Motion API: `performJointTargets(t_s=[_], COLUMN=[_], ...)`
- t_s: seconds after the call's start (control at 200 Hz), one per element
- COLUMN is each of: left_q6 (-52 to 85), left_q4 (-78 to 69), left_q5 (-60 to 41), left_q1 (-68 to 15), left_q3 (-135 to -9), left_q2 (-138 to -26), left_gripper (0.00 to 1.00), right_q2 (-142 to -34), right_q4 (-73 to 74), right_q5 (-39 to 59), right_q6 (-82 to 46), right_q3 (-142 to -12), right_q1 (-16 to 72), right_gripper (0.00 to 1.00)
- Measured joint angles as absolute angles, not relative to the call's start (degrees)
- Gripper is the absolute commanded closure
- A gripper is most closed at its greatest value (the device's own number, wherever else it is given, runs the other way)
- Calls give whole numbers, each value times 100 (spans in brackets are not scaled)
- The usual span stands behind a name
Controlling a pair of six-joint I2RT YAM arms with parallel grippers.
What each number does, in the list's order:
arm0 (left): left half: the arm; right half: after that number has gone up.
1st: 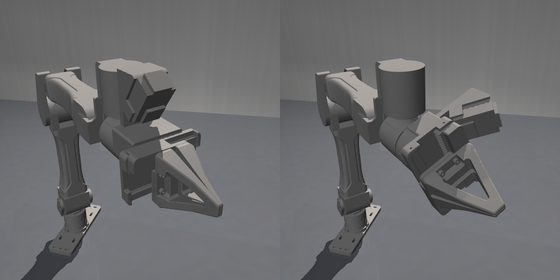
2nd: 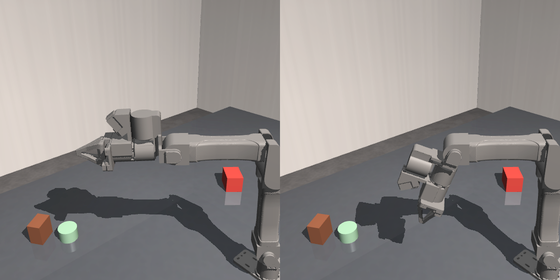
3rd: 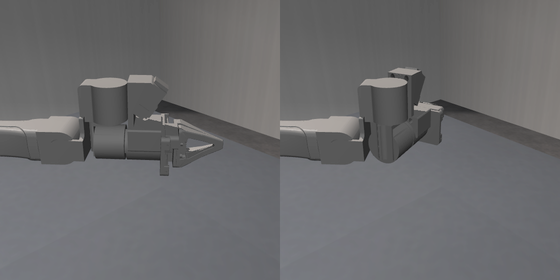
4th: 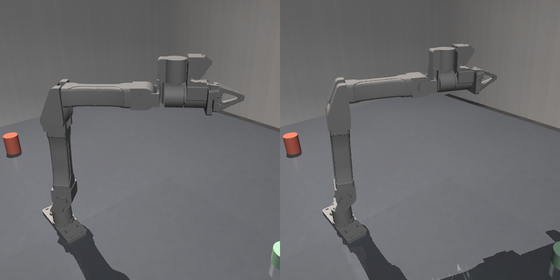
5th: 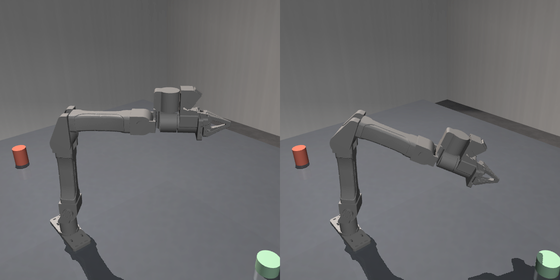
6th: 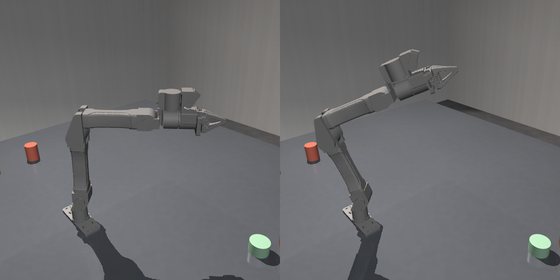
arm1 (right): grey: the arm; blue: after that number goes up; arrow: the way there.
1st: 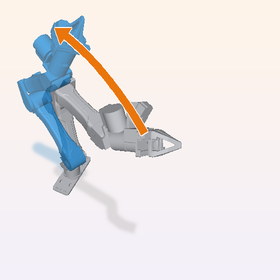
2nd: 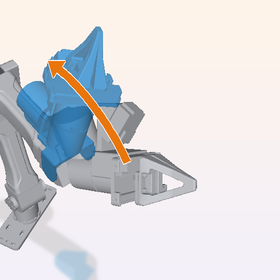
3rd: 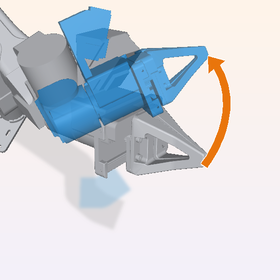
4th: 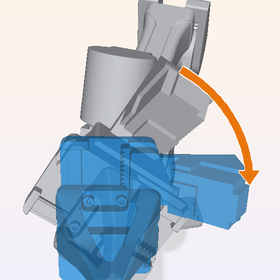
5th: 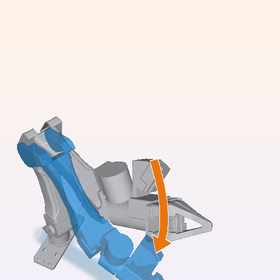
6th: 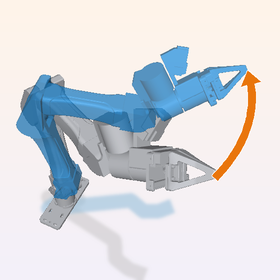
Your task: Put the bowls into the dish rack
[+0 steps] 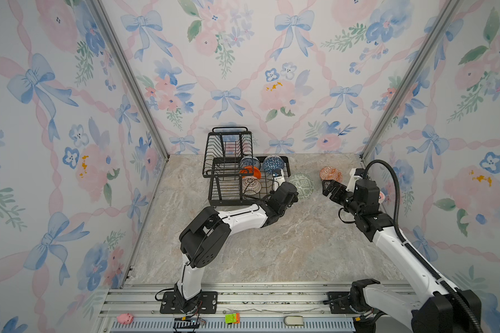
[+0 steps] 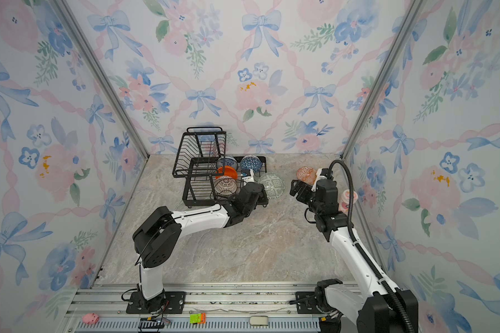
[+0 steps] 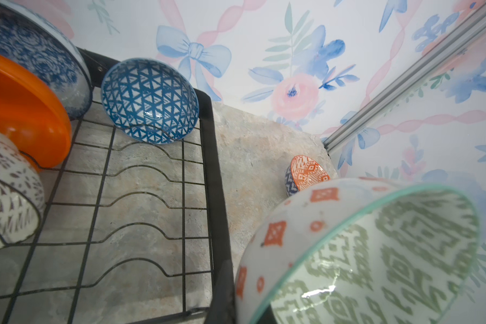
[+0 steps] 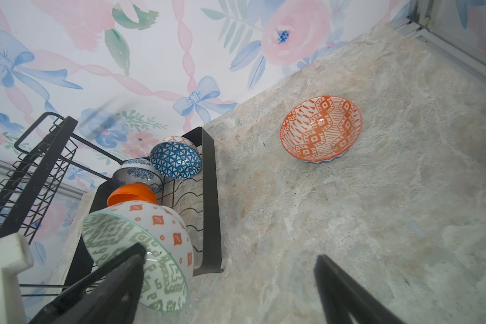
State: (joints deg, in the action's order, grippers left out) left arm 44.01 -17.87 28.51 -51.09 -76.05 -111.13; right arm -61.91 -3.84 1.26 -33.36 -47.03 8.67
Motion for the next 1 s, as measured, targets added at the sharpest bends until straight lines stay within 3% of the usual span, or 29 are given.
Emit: performJointTargets(t_s=[0.375,0.68,0.795,1.0], left_q6=[3247,2027,1594,764], left_q4=[-3365,-4633,-5096,-6053], left_q5=[3820,4134,4224,4536], left_q1=[-5251,-5293,-5330,-5461], left_q3=[-7765,-8016,-8020,-8023], left_q2=[-11295,-11968,-12105,-12245], left_gripper=[100,100,100,100], right_q2=[-6184,-6593,-6672,-7065], right_q4=[-744,-432,-93,381], right_q5=[554,917,941,965], right_q6=[-4910,-6222,-6683,-7382], right_q3=[-5636,-6080,-6117,-6119], right_q1=[801,1264,1398,1605], right_gripper=[3,0,10,13])
